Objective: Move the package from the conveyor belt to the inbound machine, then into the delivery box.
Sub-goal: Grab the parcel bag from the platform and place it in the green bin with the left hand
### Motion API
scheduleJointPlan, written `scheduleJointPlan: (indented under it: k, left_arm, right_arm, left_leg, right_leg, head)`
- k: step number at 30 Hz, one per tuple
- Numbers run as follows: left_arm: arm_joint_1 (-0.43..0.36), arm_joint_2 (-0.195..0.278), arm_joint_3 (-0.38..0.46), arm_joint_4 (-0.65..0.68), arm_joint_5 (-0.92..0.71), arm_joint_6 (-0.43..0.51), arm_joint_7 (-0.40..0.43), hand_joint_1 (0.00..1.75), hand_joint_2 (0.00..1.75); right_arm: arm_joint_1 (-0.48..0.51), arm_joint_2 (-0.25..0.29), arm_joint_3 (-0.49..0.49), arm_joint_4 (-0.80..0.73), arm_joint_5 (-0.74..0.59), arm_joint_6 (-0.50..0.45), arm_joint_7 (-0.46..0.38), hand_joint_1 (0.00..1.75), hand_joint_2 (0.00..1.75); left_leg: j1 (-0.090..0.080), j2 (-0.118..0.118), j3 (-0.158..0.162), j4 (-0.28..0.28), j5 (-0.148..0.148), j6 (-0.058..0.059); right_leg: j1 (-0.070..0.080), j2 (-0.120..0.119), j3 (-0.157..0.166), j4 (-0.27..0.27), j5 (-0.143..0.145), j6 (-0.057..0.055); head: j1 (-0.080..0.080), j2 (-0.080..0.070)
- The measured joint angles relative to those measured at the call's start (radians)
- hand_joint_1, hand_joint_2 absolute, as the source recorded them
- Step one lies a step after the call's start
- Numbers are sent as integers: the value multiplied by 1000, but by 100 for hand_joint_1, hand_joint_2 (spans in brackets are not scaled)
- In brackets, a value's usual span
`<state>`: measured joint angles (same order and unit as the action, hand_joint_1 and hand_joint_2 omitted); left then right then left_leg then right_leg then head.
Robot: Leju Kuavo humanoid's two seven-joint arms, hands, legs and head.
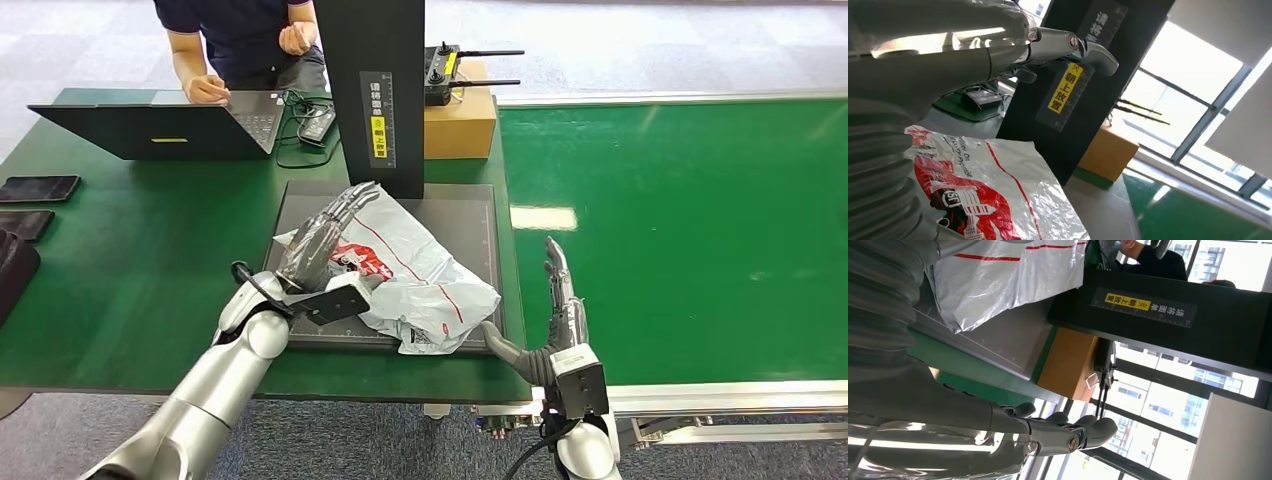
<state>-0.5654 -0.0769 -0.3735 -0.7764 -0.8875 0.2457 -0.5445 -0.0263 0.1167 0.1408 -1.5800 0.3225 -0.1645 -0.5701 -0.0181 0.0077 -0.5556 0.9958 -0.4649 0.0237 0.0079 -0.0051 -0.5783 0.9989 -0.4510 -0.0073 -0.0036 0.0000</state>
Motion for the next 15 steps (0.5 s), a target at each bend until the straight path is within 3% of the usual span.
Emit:
scheduleJointPlan:
  k: [8, 15]
  left_arm:
    - [-163, -14, -119, 204, -62, -164, 69, 0, 175]
    - [-212, -24, -206, 332, -89, -255, 125, 0, 175]
  right_arm:
    - [2, -2, 0, 5, -33, 6, -18, 0, 175]
    - [1, -2, 1, 17, -38, 29, -22, 0, 175]
  left_leg:
    - [0, 0, 0, 0, 0, 0]
    - [0, 1, 0, 0, 0, 0]
  right_leg:
    - [0, 0, 0, 0, 0, 0]
    - [0, 1, 0, 0, 0, 0]
  head:
    - [0, 0]
    - [0, 0]
